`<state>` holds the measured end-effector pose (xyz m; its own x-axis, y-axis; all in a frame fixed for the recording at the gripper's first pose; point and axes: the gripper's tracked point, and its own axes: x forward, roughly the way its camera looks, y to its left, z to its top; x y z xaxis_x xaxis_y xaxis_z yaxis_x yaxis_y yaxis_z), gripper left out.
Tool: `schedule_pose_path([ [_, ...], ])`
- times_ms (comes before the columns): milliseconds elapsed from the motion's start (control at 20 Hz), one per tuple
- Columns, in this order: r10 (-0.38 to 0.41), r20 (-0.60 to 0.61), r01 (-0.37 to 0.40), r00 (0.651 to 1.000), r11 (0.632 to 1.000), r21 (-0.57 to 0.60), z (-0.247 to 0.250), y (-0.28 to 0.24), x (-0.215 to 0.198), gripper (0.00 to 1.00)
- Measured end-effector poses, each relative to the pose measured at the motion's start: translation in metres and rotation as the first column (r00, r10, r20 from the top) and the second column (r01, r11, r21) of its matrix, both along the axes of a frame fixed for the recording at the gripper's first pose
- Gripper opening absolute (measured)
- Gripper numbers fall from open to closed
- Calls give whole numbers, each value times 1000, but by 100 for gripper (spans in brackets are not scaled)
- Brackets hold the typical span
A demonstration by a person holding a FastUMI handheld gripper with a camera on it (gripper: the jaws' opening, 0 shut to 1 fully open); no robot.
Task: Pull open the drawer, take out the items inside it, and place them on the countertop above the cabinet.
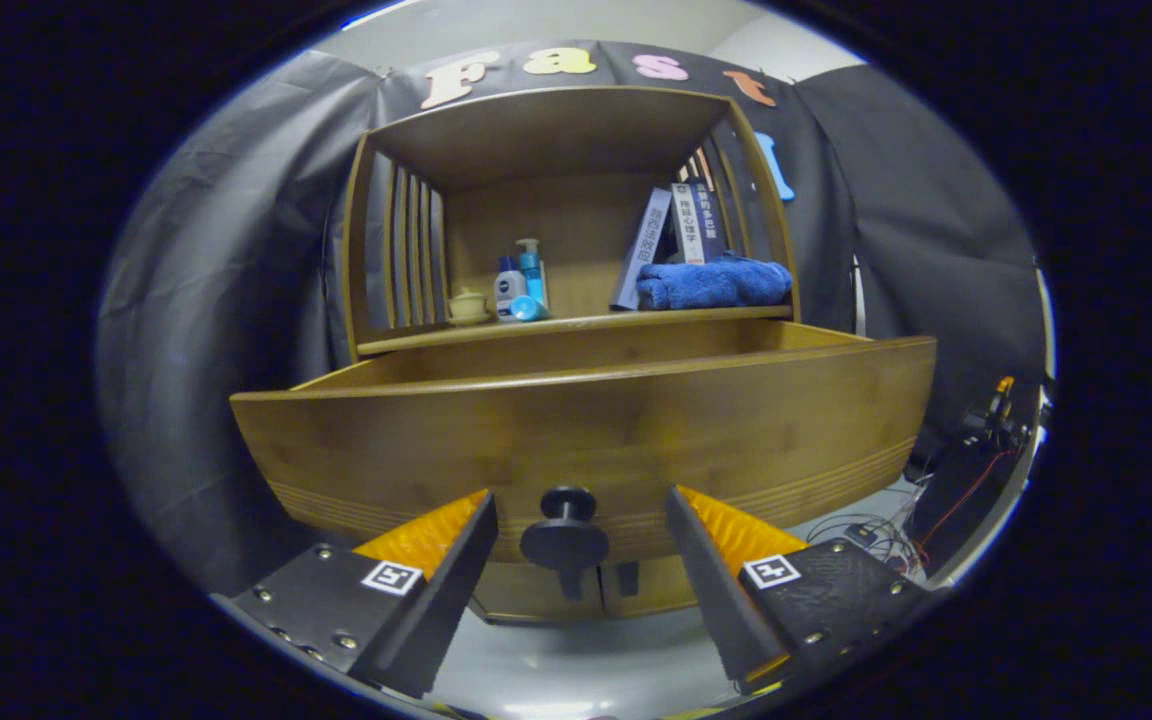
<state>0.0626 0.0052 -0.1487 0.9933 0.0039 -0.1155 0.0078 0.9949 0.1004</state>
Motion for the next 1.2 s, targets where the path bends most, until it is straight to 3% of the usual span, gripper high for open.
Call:
schedule_pose_path([
  [300,-4,50,6,999,1000,-28,2,-4,16,98],
  [600,-24,93,29,995,998,-61,16,5,63,99],
  [1200,-10,86,16,996,998,-67,12,13,118,99],
])
